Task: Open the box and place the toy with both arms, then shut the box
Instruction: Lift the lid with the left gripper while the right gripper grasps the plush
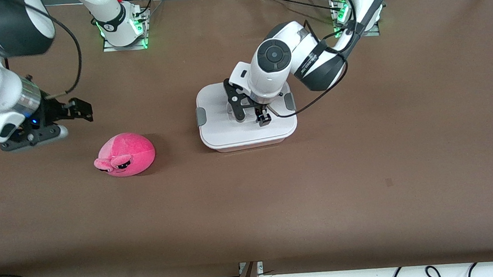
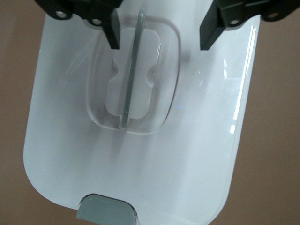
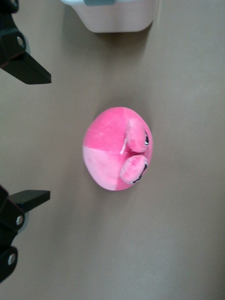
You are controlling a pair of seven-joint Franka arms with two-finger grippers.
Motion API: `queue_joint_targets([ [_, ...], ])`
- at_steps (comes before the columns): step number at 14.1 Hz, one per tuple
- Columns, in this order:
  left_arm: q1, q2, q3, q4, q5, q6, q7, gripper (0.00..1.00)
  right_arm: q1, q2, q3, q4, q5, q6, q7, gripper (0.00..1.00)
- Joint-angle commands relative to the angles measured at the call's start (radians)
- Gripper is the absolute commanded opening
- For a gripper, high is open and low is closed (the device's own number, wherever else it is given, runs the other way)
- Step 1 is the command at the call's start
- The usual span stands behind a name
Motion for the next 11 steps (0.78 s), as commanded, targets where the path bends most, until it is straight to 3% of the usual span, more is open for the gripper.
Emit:
queue_joint_targets([
  [1, -0.033, 0.025, 0.005, 0.034, 0.025, 0.006, 0.022, 0.27, -0.002, 0.031, 0.003, -0.097, 0.008, 0.135, 0.011, 1.0],
  [2, -0.036, 0.025, 0.005, 0.034, 0.024, 0.006, 0.019, 0.09, -0.002, 0.031, 0.003, -0.149, 0.008, 0.195, 0.02, 1.0],
  [3, -0.038, 0.025, 0.005, 0.033, 0.024, 0.006, 0.011, 0.0, -0.002, 0.044, 0.005, -0.185, 0.009, 0.238, 0.02, 1.0],
  [11, -0.032, -0.035, -0.005, 0.046, 0.004, -0.064, 0.02, 0.0, 0.004, 0.115, 0.007, -0.326, 0.045, 0.468, 0.023, 1.0],
])
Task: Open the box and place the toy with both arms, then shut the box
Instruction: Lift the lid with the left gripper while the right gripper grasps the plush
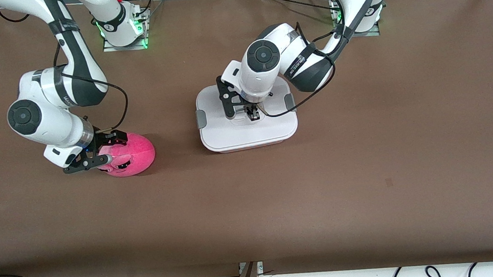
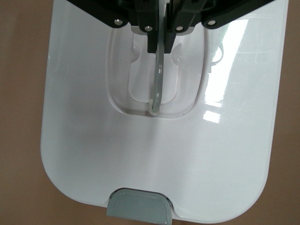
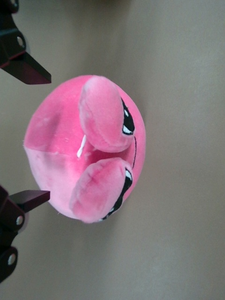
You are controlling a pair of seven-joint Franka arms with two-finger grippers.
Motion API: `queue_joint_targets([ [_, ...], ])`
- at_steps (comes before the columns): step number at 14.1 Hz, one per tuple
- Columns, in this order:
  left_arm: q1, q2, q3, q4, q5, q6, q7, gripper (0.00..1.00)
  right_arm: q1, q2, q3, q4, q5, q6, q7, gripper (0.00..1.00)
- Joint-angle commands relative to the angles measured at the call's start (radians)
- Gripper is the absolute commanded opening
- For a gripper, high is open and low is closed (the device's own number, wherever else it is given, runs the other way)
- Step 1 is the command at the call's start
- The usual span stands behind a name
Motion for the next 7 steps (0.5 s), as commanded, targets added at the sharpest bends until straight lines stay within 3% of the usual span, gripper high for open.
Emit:
queue_joint_targets([
  [1, 0.003, -0.072, -0.028, 0.029, 0.004, -0.099, 0.006, 0.0, 0.002, -0.007, 0.002, -0.075, 0.017, 0.1, 0.002, 1.0],
  [3, 0.011, -0.119, -0.043, 0.029, 0.004, -0.172, 0.006, 0.0, 0.0, 0.008, 0.002, -0.098, 0.019, 0.149, 0.001, 0.99],
  [4, 0.018, -0.135, -0.046, 0.031, 0.004, -0.215, 0.006, 0.0, 0.0, 0.011, 0.002, -0.105, 0.019, 0.161, -0.002, 0.92],
  [7, 0.092, -0.196, -0.045, 0.032, 0.005, -0.344, 0.02, 0.0, 0.0, 0.017, 0.002, -0.114, 0.019, 0.168, -0.008, 0.33],
])
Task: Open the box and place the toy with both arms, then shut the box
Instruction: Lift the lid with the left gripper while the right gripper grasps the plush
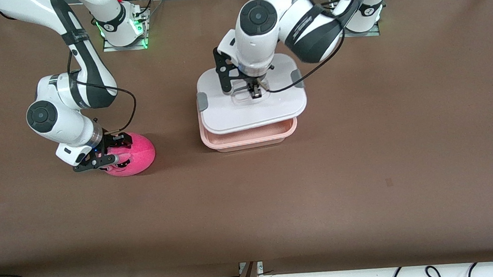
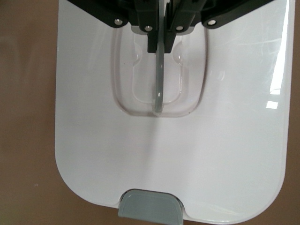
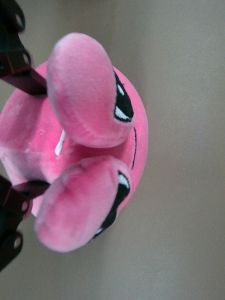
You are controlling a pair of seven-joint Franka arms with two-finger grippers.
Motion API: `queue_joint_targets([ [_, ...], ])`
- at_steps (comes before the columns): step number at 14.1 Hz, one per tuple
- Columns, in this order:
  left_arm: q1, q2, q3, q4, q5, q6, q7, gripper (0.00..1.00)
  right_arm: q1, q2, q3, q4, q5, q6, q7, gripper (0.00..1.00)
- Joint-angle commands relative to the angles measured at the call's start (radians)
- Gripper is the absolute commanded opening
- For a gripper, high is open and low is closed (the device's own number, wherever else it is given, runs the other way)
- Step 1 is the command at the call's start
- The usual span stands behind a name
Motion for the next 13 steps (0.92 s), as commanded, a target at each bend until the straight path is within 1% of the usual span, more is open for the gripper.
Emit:
queue_joint_targets([
  [1, 0.098, -0.067, -0.008, -0.01, 0.005, -0.11, 0.046, 0.0, 0.0, -0.005, 0.002, -0.017, 0.019, 0.018, -0.008, 0.13],
  [2, 0.142, -0.085, -0.008, -0.01, 0.005, -0.15, 0.083, 0.0, 0.0, -0.005, 0.002, -0.017, 0.019, 0.018, -0.01, 0.0],
  [4, 0.236, -0.121, -0.005, -0.012, 0.013, -0.235, 0.157, 0.0, 0.0, -0.008, 0.002, -0.011, 0.017, 0.011, -0.012, 0.0],
  [5, 0.293, -0.122, -0.003, -0.012, 0.021, -0.271, 0.203, 0.0, 0.0, -0.014, 0.002, -0.008, 0.017, 0.009, -0.036, 0.0],
  [7, 0.424, -0.127, -0.003, 0.002, 0.022, -0.303, 0.354, 0.0, 0.002, -0.027, 0.004, -0.006, 0.017, 0.009, -0.106, 0.0],
  [9, 0.558, -0.127, -0.003, 0.03, 0.011, -0.34, 0.462, 0.0, 0.003, -0.045, 0.013, 0.006, 0.011, 0.006, -0.125, 0.0],
  [11, 0.656, -0.126, -0.002, 0.034, 0.022, -0.337, 0.587, 0.0, 0.003, -0.063, 0.031, 0.028, 0.002, 0.006, -0.197, 0.0],
  [12, 0.69, -0.115, 0.001, 0.034, 0.025, -0.334, 0.658, 0.0, 0.005, -0.073, 0.036, 0.043, 0.002, 0.001, -0.256, 0.0],
  [13, 0.71, -0.1, 0.002, 0.048, 0.037, -0.322, 0.725, 0.0, 0.006, -0.08, 0.054, 0.069, -0.001, -0.035, -0.303, 0.0],
])
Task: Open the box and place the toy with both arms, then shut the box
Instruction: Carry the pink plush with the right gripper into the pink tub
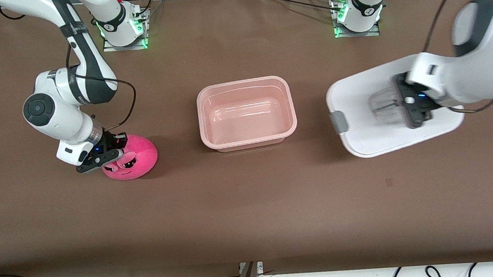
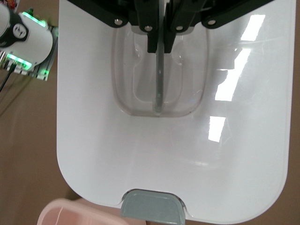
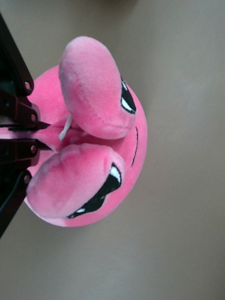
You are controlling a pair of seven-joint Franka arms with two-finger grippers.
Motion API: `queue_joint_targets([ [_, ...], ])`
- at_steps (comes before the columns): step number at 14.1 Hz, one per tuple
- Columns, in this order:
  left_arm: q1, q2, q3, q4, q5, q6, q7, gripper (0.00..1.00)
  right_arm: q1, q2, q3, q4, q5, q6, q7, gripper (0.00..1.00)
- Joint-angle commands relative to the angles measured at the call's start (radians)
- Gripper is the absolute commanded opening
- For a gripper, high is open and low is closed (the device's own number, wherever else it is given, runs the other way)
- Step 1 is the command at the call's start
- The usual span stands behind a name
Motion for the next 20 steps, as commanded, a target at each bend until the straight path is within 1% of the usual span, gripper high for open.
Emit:
queue_joint_targets([
  [1, 0.044, 0.028, -0.016, 0.037, 0.062, 0.026, 0.154, 0.0, 0.003, -0.039, 0.044, 0.081, -0.005, -0.116, -0.114, 0.0],
  [2, 0.051, 0.03, -0.014, 0.037, 0.072, 0.054, 0.18, 0.0, 0.004, -0.036, 0.064, 0.142, -0.006, -0.199, -0.119, 0.0],
  [4, 0.074, 0.047, -0.014, 0.041, 0.076, 0.06, 0.197, 0.0, 0.025, -0.025, 0.089, 0.255, -0.035, -0.339, -0.137, 0.0],
  [6, 0.074, 0.054, -0.014, 0.043, 0.078, 0.062, 0.203, 0.0, 0.094, -0.025, 0.091, 0.325, -0.07, -0.417, -0.191, 0.0],
  [9, 0.076, 0.054, -0.016, 0.043, 0.066, 0.059, 0.197, 0.0, 0.196, -0.025, 0.091, 0.368, -0.115, -0.456, -0.275, 0.0],
  [11, 0.085, 0.053, -0.016, 0.031, 0.064, 0.056, 0.203, 0.0, 0.268, -0.023, 0.091, 0.388, -0.121, -0.454, -0.388, 0.0],
  [12, 0.085, 0.053, -0.016, 0.035, 0.066, 0.053, 0.205, 0.0, 0.3, -0.01, 0.091, 0.403, -0.129, -0.456, -0.412, 0.0],
  [14, 0.084, 0.053, -0.016, 0.04, 0.064, 0.053, 0.203, 0.0, 0.364, 0.003, 0.091, 0.423, -0.158, -0.457, -0.421, 0.0],
  [17, 0.082, 0.053, -0.017, 0.04, 0.064, 0.048, 0.199, 0.0, 0.482, 0.03, 0.092, 0.426, -0.163, -0.456, -0.427, 0.0],
  [20, 0.084, 0.053, -0.017, 0.038, 0.064, 0.048, 0.202, 0.0, 0.544, 0.096, 0.091, 0.496, -0.163, -0.454, -0.421, 0.0],
])
